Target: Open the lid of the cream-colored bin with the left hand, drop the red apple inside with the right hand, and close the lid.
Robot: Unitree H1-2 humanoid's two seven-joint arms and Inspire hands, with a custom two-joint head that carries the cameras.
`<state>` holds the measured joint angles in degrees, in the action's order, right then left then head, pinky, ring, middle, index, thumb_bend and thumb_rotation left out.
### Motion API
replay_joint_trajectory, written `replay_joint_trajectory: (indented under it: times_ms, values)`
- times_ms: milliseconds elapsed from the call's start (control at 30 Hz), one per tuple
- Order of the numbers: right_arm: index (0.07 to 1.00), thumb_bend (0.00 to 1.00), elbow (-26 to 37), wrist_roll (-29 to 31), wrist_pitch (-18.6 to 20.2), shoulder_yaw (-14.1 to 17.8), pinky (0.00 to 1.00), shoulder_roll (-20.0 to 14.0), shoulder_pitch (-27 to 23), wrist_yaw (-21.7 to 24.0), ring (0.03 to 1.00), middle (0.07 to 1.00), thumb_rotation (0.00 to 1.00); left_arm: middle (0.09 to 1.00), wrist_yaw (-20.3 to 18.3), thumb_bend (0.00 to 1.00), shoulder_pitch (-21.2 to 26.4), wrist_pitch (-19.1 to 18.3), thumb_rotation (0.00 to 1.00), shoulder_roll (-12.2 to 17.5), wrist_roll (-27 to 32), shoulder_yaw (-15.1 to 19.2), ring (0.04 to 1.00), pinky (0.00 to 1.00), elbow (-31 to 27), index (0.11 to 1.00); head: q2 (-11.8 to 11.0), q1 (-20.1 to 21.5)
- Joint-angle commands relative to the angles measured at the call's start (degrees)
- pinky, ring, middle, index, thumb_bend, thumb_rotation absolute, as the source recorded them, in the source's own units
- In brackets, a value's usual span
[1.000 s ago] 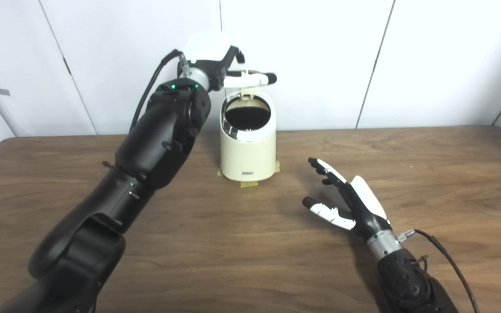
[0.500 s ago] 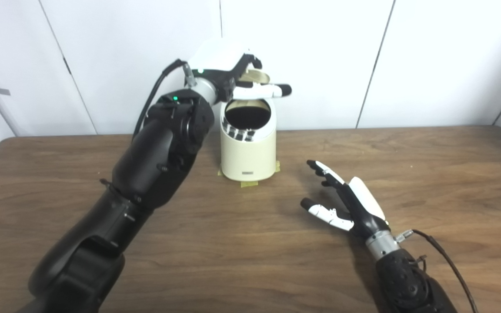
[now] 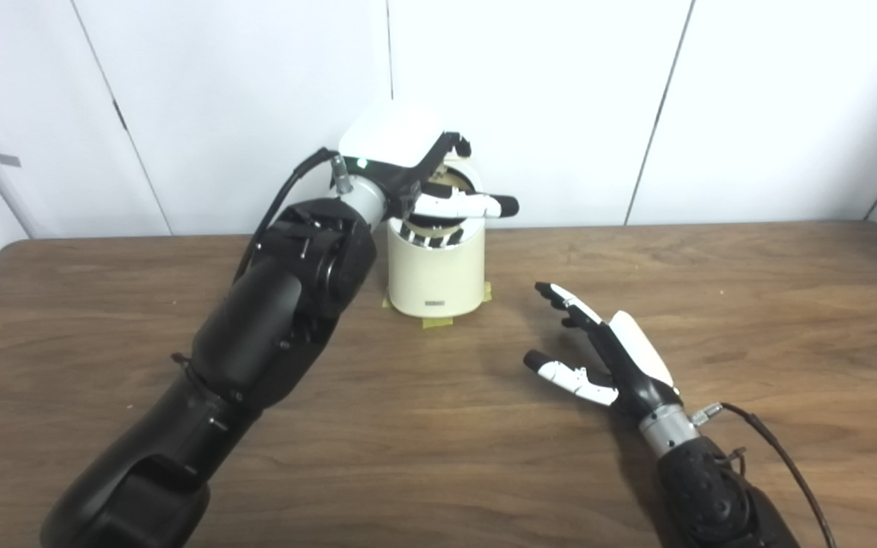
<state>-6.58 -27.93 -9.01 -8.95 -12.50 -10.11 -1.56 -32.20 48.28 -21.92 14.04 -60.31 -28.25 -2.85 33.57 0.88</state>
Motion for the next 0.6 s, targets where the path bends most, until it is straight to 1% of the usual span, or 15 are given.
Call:
replay_joint_trajectory:
  times_ms: [0, 167, 367, 500, 567]
  values:
    - [0.895, 0.54, 2.0, 0.2, -0.6, 0.2, 0.8, -0.3, -1.7, -0.3, 0.884, 0.902, 0.79, 0.788, 0.5, 0.85, 1.8, 0.3, 1.0, 0.2, -1.2, 1.0, 0.925, 1.0, -1.5, 0.787, 0.2, 0.0]
    - [0.897, 0.56, 2.7, 0.0, 0.5, 0.1, 0.78, -0.2, -1.7, 0.3, 0.879, 0.901, 0.79, 0.791, 0.5, 0.84, 0.5, 0.6, 1.0, 0.1, -1.6, 1.1, 0.914, 1.0, -1.2, 0.773, 0.3, 0.3]
    - [0.893, 0.57, 3.1, 0.3, 0.6, 0.2, 0.78, -0.1, -1.6, 0.5, 0.874, 0.899, 0.77, 0.82, 1.1, 0.87, -1.5, 0.0, 1.0, -0.3, -1.7, 1.4, 0.93, 1.0, 1.0, 0.793, 0.5, 0.7]
    - [0.895, 0.58, 4.1, 0.2, 1.7, 0.1, 0.78, -0.1, -1.3, 0.9, 0.874, 0.9, 0.77, 0.799, 3.4, 0.84, -2.5, 0.7, 1.0, -0.4, -0.7, 2.3, 0.92, 1.0, 3.7, 0.784, 0.9, 0.9]
    - [0.896, 0.58, 4.3, 0.3, 1.8, 0.2, 0.77, 0.0, -1.2, 1.1, 0.872, 0.901, 0.76, 0.777, 4.6, 0.84, -3.0, 0.9, 1.0, -0.6, -0.1, 2.7, 0.911, 1.0, 5.1, 0.76, 1.0, 0.9]
